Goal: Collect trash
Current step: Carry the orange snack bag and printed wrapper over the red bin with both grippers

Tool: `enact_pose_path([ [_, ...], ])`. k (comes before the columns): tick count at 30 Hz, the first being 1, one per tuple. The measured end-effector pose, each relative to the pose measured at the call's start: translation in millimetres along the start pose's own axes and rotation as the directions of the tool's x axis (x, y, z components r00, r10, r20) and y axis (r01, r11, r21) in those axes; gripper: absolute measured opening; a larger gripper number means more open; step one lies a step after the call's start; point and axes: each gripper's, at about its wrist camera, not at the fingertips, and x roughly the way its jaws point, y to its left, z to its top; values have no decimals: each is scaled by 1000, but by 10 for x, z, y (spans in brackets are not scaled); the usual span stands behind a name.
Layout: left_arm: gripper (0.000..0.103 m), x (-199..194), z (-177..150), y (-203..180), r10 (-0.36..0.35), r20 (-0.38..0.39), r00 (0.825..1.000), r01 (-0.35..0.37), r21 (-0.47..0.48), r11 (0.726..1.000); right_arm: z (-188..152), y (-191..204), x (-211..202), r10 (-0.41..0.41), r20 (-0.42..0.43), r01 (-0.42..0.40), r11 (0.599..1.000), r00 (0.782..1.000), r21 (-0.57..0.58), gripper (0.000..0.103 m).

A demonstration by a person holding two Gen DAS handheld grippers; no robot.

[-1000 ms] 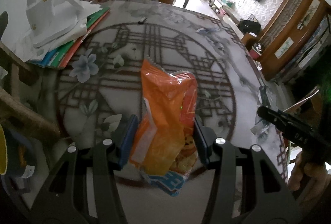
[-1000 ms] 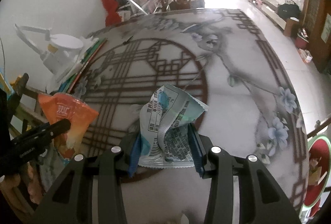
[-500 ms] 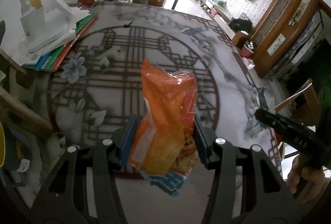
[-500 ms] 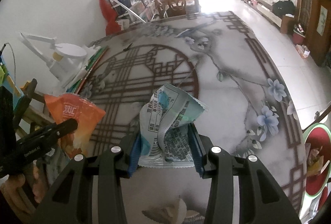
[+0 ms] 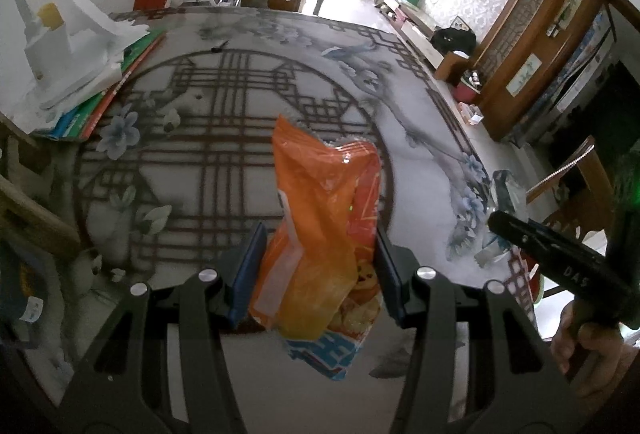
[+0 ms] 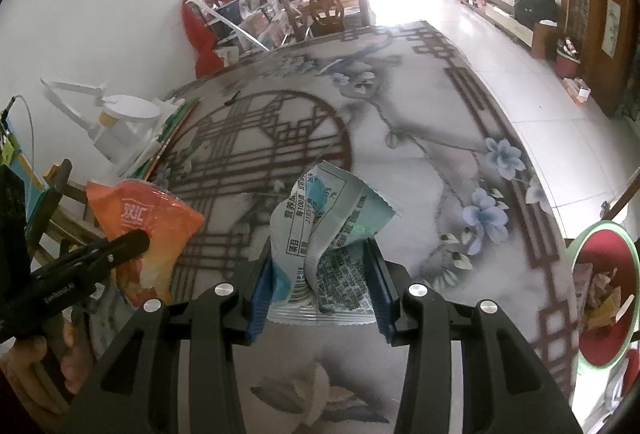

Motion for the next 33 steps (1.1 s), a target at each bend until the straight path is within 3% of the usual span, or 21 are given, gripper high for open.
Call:
enact_pose_path([
  [33,50,97,-58,-1683,12,52,999,-13,18,1000,-75,-1557,-711,14,11,-14,1000,1000,22,41],
])
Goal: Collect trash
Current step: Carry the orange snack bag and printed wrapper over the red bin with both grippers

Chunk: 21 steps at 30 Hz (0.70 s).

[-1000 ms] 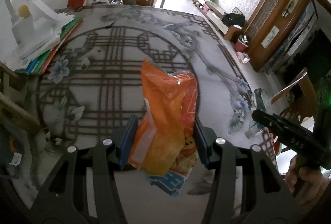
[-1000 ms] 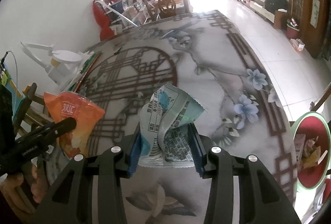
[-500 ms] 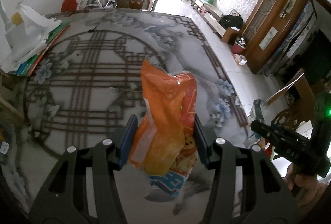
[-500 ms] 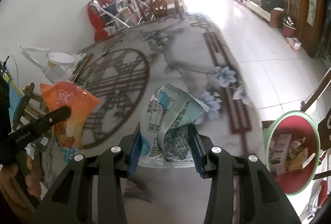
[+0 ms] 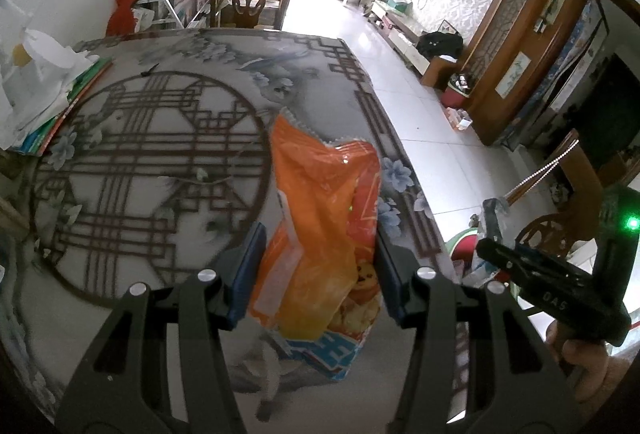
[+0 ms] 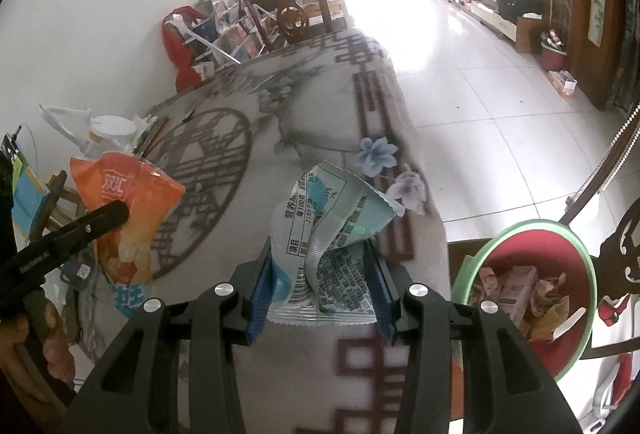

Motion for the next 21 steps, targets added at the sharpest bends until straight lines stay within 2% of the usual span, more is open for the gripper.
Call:
enact_pose_path([
  [21,50,215,-20,-969,-59,-28,998,62,128,990,-205,-941,-420,-60,35,55,989,998,137,42],
])
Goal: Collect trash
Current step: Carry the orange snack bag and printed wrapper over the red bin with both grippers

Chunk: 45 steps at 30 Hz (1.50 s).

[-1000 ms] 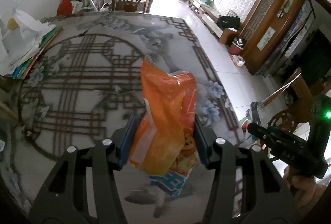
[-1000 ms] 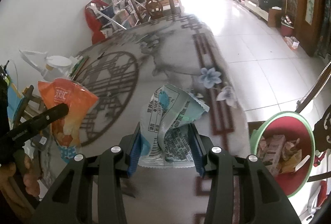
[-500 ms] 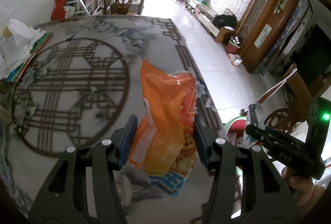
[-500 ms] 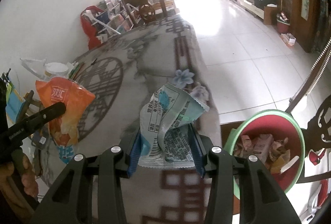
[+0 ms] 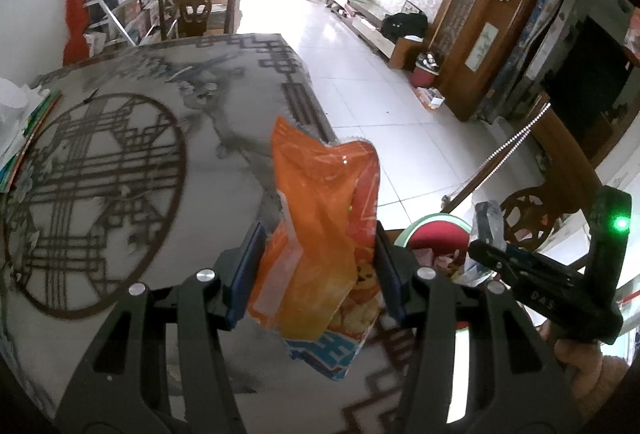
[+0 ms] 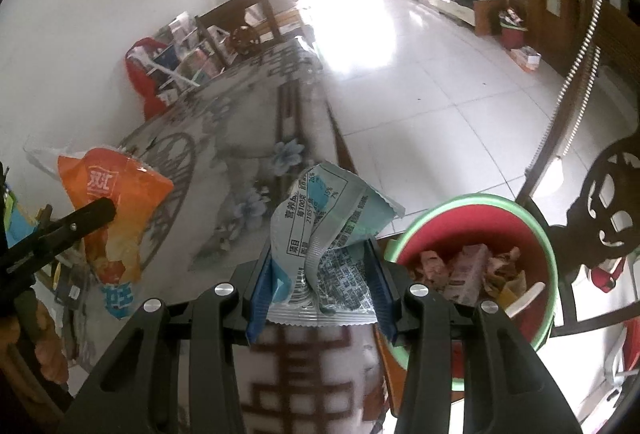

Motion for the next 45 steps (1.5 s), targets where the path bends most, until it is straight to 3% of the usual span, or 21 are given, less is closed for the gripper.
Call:
enact_pose_path([
  [23,50,391,69,-575,-42,-64,997,49,98,994,73,-651,-30,-47,1,47,993,999,108,42],
  [38,50,968,76,-1250,-138,-181,974,179,234,956,-98,-1266,-282,-167,3,161,954,986,252,42],
  [45,50,1275,69,-1589,-149,-225,963,212,291,933,-145,-1438,-329,-199,-9,192,936,980,293,42],
])
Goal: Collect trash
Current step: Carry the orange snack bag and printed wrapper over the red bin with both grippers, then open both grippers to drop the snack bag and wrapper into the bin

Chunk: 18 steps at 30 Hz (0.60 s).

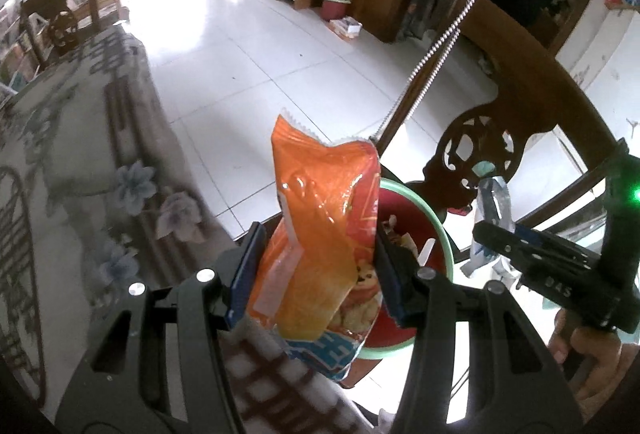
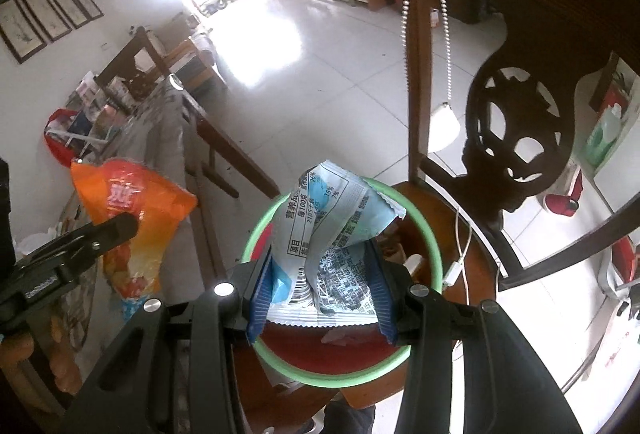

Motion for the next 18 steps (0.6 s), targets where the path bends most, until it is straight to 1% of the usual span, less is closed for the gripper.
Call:
enact_pose_path([
  [5,50,158,22,-131,-24,-36,999,25,28,999,8,-74,-12,-13,0,13,1000,1000,14,42],
  [12,52,296,5,-179,-50,-82,995,51,21,998,17,-99,-11,-21,-9,21,1000,1000,20,42],
  [16,53,335,1,-203,-56,-96,994,58,26,998,18,-108,6,-23,-17,23,1000,1000,20,42],
  [17,54,339,2,-207,-56,-96,994,59,27,998,21,-112,18,-23,-18,23,1000,1000,19,42],
  [18,60,340,4,-209,-56,-96,994,59,27,998,26,-122,26,-22,-19,23,1000,1000,18,42],
])
